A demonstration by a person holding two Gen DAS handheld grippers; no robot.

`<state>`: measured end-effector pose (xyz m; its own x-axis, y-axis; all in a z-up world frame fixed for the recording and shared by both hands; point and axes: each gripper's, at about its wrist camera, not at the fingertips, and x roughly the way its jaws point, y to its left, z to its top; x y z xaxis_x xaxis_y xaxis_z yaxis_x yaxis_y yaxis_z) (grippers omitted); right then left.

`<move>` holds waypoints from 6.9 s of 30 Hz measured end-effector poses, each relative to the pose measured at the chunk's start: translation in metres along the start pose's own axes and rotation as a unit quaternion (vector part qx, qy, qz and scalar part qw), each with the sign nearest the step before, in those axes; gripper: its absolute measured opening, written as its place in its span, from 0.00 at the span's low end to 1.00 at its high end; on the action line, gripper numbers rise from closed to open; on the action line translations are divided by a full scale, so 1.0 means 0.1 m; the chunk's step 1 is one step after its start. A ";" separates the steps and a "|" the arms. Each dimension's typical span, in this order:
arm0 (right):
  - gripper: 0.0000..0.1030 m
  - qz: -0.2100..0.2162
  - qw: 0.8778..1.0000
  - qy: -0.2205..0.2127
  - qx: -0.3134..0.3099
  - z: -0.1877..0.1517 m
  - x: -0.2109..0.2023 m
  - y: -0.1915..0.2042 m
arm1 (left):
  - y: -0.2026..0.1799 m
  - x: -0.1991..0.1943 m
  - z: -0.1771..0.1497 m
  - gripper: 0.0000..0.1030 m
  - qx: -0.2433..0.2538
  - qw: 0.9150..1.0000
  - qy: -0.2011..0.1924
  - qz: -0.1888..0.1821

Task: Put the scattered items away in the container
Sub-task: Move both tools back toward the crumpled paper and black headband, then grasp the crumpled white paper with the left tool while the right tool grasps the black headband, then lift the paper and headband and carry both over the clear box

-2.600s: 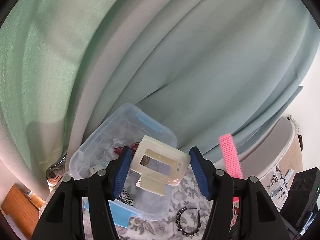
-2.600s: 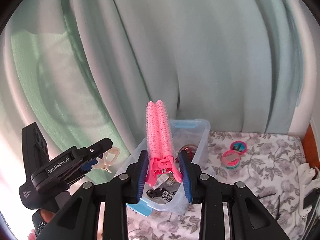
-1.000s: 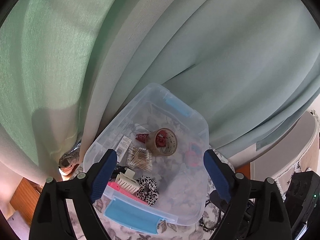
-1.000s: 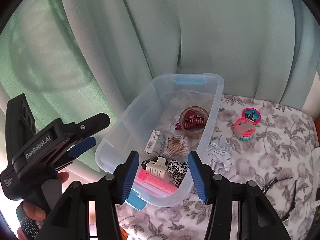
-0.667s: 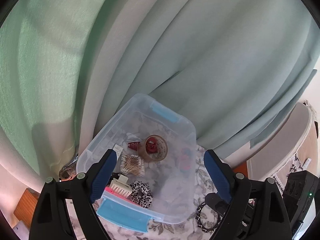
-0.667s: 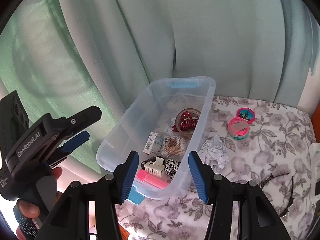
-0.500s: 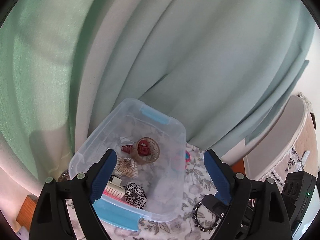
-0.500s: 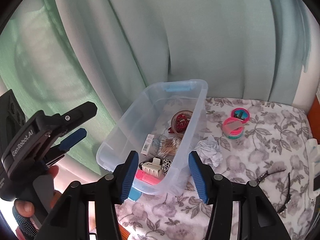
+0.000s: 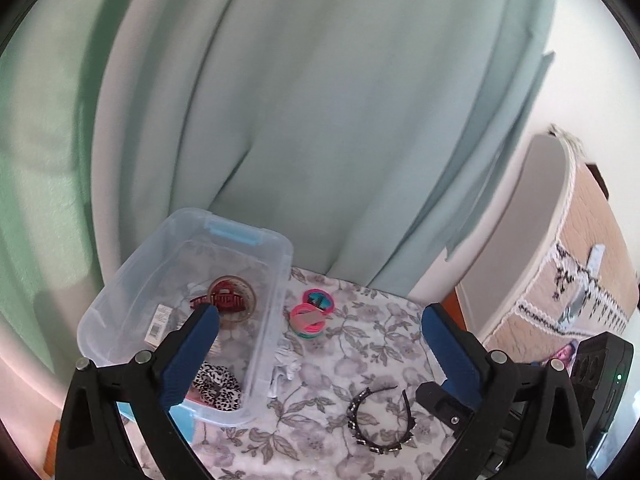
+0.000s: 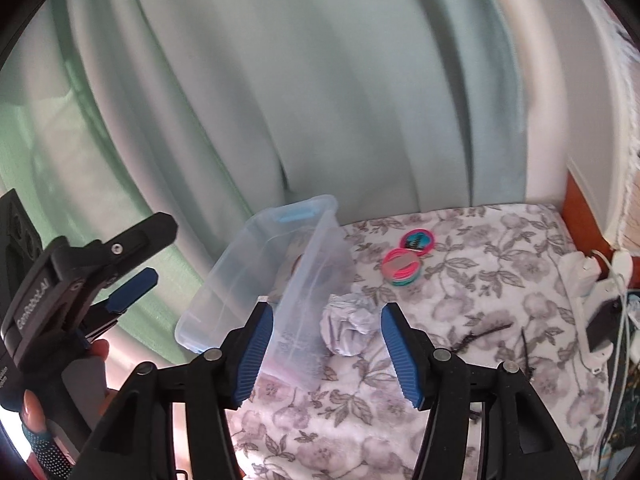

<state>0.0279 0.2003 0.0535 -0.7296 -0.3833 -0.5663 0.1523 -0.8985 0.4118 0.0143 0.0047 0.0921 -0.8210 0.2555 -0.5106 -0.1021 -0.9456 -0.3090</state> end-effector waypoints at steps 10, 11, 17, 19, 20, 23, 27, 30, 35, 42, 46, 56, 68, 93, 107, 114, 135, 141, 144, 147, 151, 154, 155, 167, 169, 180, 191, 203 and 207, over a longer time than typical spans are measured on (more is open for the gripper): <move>0.59 -0.098 0.990 0.012 0.100 -0.28 -0.08 -0.95 | -0.28 0.39 -0.43 0.98 0.050 0.997 0.065 0.012; 0.59 -0.103 0.988 0.019 0.111 -0.33 -0.05 -1.05 | -0.29 0.43 -0.48 0.98 0.052 0.996 0.071 0.014; 0.59 -0.134 0.976 0.072 0.153 -0.69 0.17 -1.51 | -0.35 0.68 -0.71 1.00 0.062 0.994 0.093 0.002; 0.59 -0.140 0.973 0.089 0.161 -0.80 0.25 -1.60 | -0.40 0.78 -0.81 1.00 0.077 0.991 0.108 0.002; 0.59 -0.144 0.971 0.096 0.163 -0.84 0.29 -1.63 | -0.41 0.83 -0.85 1.00 0.081 0.990 0.116 0.006; 0.59 -0.155 0.967 0.112 0.168 -0.96 0.42 -1.71 | -0.41 0.97 -0.97 1.00 0.087 0.987 0.132 0.035; 0.59 -0.163 0.963 0.130 0.171 -1.05 0.56 -1.79 | -0.39 1.16 -1.14 0.99 0.098 0.980 0.152 0.077; 0.56 -0.174 0.960 0.141 0.166 -1.10 0.64 -1.83 | -0.33 1.26 -1.24 0.99 0.082 0.979 0.161 0.093; 0.46 -0.193 0.959 0.148 0.144 -1.11 0.75 -1.86 | -0.27 1.50 -1.33 0.99 0.091 0.971 0.162 0.148; 0.41 -0.201 0.961 0.136 0.131 -1.07 0.81 -1.94 | -0.12 1.81 -1.37 0.96 0.067 0.962 0.159 0.211; 0.41 -0.205 0.961 0.132 0.126 -1.01 0.87 -1.97 | -0.11 1.95 -1.35 0.96 0.039 0.956 0.142 0.255; 0.33 -0.220 0.961 0.125 0.109 -0.92 1.00 -1.99 | -0.06 2.28 -1.24 0.96 -0.061 0.944 0.124 0.300; 0.16 -0.230 0.961 0.113 0.107 -0.78 1.10 -2.13 | 0.10 2.52 -1.20 0.81 -0.106 0.933 0.114 0.323; 0.16 -0.230 0.966 0.073 0.095 -0.50 0.86 -2.07 | -0.25 2.13 -1.16 0.61 -0.043 0.972 0.102 0.208; 0.16 -0.238 0.968 -0.002 0.084 -0.17 0.22 -1.73 | -0.46 1.41 -0.73 0.61 -0.025 0.992 0.059 0.107; 0.16 -0.233 0.969 -0.049 0.067 0.04 -0.09 -1.40 | -0.45 0.98 -0.46 0.61 -0.021 0.997 0.020 0.078; 0.16 -0.194 0.967 -0.163 -0.001 0.55 -0.73 -0.17 | 0.00 -0.17 0.14 0.61 -0.040 0.994 -0.081 0.054; 0.16 -0.179 0.967 -0.178 -0.023 0.66 -0.73 0.15 | 0.25 -0.34 0.26 0.61 -0.053 0.992 -0.098 0.060; 0.16 -0.171 0.968 -0.180 -0.035 0.71 -0.69 0.31 | 0.37 -0.37 0.29 0.61 -0.062 0.991 -0.099 0.060; 0.16 -0.164 0.969 -0.179 -0.046 0.74 -0.61 0.45 | 0.51 -0.39 0.33 0.61 -0.071 0.990 -0.101 0.063; 0.16 -0.155 0.971 -0.172 -0.062 0.77 -0.46 0.63 | 0.70 -0.40 0.36 0.61 -0.083 0.988 -0.105 0.073; 0.16 -0.150 0.973 -0.163 -0.073 0.78 -0.33 0.75 | 0.84 -0.39 0.37 0.61 -0.096 0.987 -0.105 0.080; 0.16 -0.148 0.973 -0.159 -0.076 0.78 -0.28 0.78 | 0.90 -0.38 0.38 0.61 -0.100 0.986 -0.104 0.082; 0.16 -0.138 0.978 -0.113 -0.112 0.73 0.26 1.12 | 1.35 -0.16 0.31 0.61 -0.134 0.983 -0.078 0.102; 0.16 -0.137 0.978 -0.102 -0.116 0.70 0.37 1.16 | 1.42 -0.10 0.30 0.61 -0.136 0.983 -0.070 0.106; 0.16 -0.135 0.981 -0.045 -0.131 0.54 0.88 1.26 | 1.68 0.21 0.23 0.62 -0.158 0.980 -0.025 0.116; 0.16 -0.137 0.980 0.013 -0.143 0.34 1.31 1.26 | 1.80 0.49 0.21 0.62 -0.163 0.978 0.003 0.127; 0.20 -0.120 0.979 0.047 -0.158 0.17 1.52 1.31 | 1.83 0.85 0.24 0.64 -0.174 0.978 0.015 0.117; 0.20 -0.119 0.979 0.048 -0.158 0.17 1.47 1.34 | 1.84 0.90 0.26 0.68 -0.183 0.977 0.016 0.108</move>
<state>-0.0701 0.0276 0.0372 -0.7057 -0.1604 -0.6901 0.1957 -0.9803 0.0277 -0.0931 -0.1518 0.0104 -0.7826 0.0690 -0.6187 0.2851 -0.8438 -0.4547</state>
